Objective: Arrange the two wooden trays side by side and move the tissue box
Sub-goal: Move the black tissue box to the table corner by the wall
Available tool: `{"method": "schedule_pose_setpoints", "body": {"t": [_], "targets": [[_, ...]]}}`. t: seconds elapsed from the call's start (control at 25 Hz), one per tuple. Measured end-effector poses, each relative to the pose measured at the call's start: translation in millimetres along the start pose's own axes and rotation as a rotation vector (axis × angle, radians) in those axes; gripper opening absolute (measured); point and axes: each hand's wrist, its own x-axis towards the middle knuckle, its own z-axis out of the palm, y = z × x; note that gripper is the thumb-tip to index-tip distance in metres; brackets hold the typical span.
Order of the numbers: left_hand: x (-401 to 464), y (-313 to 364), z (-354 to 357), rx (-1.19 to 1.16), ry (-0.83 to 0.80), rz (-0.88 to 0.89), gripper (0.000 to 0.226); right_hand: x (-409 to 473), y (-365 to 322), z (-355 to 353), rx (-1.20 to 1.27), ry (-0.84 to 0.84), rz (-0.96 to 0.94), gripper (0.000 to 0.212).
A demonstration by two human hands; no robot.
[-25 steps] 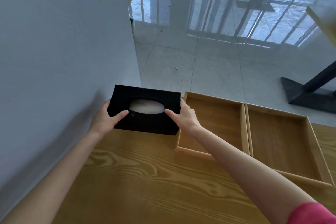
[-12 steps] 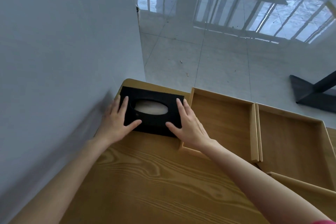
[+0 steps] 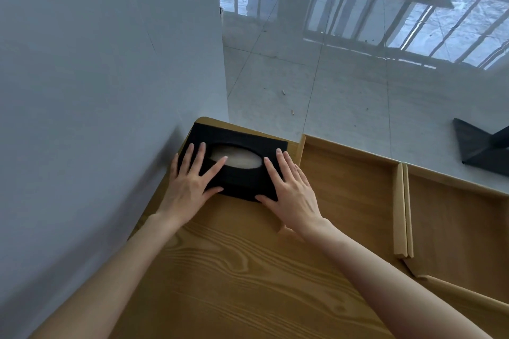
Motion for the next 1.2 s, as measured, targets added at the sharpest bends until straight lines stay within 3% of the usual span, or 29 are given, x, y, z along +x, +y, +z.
{"method": "schedule_pose_setpoints", "body": {"t": [0.32, 0.76, 0.96, 1.2], "targets": [[32, -22, 6, -0.043, 0.012, -0.005, 0.077, 30, -2, 11, -0.050, 0.067, 0.024, 0.077], [52, -38, 11, -0.068, -0.023, -0.004, 0.067, 52, 1, 9, 0.069, 0.022, -0.021, 0.075], [52, -32, 1, -0.073, -0.108, -0.048, 0.066, 51, -1, 6, 0.065, -0.049, 0.017, 0.077], [55, -15, -24, -0.111, -0.329, -0.184, 0.076, 48, -2, -5, 0.056, -0.166, 0.053, 0.077]]}}
